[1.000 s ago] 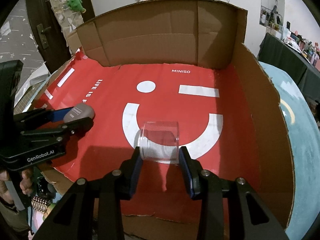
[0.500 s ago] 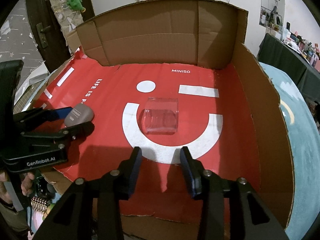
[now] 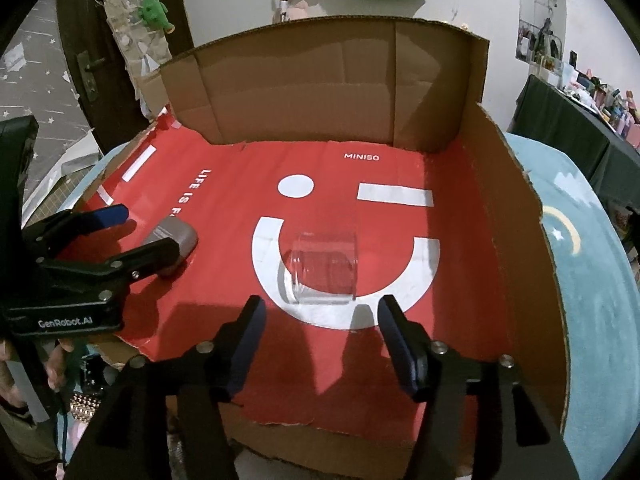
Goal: Organize rigid objects
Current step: 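Open both tools to release cup and case, then withdraw from the box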
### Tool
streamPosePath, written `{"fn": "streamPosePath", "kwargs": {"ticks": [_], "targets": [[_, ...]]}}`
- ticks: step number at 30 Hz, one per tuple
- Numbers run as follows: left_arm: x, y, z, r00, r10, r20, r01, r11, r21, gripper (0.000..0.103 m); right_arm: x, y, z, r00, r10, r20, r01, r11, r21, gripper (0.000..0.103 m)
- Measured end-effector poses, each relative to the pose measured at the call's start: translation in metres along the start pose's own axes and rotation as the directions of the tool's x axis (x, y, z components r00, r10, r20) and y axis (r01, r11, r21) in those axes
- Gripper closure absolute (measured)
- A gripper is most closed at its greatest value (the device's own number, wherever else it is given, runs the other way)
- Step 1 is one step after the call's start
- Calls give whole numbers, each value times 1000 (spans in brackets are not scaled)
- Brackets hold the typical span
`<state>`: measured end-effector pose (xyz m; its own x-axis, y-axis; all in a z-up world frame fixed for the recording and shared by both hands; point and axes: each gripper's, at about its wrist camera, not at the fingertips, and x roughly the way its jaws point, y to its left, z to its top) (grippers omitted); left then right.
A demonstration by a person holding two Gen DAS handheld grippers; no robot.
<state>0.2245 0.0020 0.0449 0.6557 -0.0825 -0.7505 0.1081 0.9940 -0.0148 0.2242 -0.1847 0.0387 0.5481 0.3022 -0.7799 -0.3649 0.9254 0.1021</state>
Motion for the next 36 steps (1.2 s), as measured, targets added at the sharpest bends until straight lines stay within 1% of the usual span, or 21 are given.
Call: {"fn": "streamPosePath", "kwargs": {"ticks": [2, 5, 9, 14, 16, 18, 19, 22, 26, 29, 33, 36], "targets": [[-5, -1, 0, 1000, 12, 18, -12, 1000, 3, 0, -5, 1, -1, 1000, 4, 12, -4, 1000, 0, 34], [-12, -2, 0, 999, 12, 35, -12, 1000, 6, 0, -11, 4, -1, 1000, 9, 29, -9, 1000, -2, 26], [-22, -4, -3, 999, 5, 53, -6, 1000, 14, 0, -19, 6, -2, 999, 24, 47, -25, 1000, 8, 22], [-36, -4, -7, 996, 5, 91, -6, 1000, 7, 0, -29, 6, -6, 997, 40, 71, -42, 999, 24, 12], [-42, -4, -9, 994, -2, 107, 2, 1000, 1, 0, -34, 8, -7, 995, 48, 85, -51, 998, 25, 11], [-49, -5, -10, 993, 3, 119, -3, 1000, -2, 0, -39, 9, -9, 994, 50, 100, -53, 998, 21, 6], [-52, -6, -12, 992, 6, 127, -6, 1000, -4, 0, -43, 11, -11, 992, 49, 114, -52, 999, 18, 1], [-63, -8, -15, 989, 29, 148, -27, 1000, -11, 0, -54, 15, -14, 987, 41, 155, -42, 999, 7, 0], [-74, -10, -19, 987, 59, 147, -55, 998, -30, 0, -68, 14, -20, 978, 38, 206, -43, 999, 22, 0], [-83, -10, -25, 984, 40, 175, -33, 999, -42, 0, -76, 15, -26, 972, 23, 235, -32, 999, 32, 0], [-91, -7, -34, 981, 3, 195, 10, 998, -68, 0, -82, 16, -36, 966, 5, 257, -15, 999, 38, 0], [-96, -7, -40, 981, 2, 195, 12, 997, -74, 0, -87, 19, -45, 960, -18, 280, 7, 999, 41, 0]]}}
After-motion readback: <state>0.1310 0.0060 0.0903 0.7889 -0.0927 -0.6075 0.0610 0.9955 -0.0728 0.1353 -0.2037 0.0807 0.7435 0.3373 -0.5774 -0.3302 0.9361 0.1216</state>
